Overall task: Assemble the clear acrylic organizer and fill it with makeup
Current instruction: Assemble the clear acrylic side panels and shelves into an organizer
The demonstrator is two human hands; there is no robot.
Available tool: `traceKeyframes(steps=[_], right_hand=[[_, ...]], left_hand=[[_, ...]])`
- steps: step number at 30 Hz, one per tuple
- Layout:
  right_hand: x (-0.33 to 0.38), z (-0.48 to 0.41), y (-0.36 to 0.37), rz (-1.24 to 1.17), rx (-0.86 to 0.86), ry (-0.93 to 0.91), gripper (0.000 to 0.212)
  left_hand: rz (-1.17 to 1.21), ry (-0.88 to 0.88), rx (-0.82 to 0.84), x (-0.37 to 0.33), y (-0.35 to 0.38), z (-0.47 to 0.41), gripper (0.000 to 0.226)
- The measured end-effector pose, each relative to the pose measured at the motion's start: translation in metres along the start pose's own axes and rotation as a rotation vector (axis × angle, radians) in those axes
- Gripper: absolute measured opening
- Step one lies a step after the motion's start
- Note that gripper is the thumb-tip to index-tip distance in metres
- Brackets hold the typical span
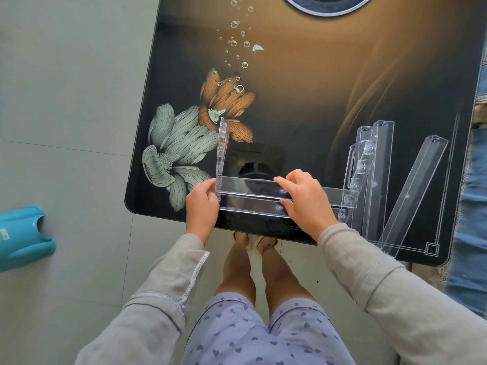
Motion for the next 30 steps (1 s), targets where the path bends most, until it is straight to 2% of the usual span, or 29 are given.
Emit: traceKeyframes(steps=[20,30], right_hand=[[0.002,0.000,0.001,-0.009,0.001,0.017,0.047],[0.000,-0.005,0.011,-0.019,0.011,0.024,0.048]], left_hand=[[0.099,0.043,0.054,0.006,-0.004,-0.001,0.028],[0.040,0.020,-0.024,0.000,-0.004,0.000,0.024]])
Point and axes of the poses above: each hand's wrist, its own z-axis away from the middle knuckle, its own y-axis out of the palm, x = y × z, the point moved 3 cm from there along -z, towards the middle knuckle, and after that the axes turned 8 degrees about x, right-handed, at the moved point
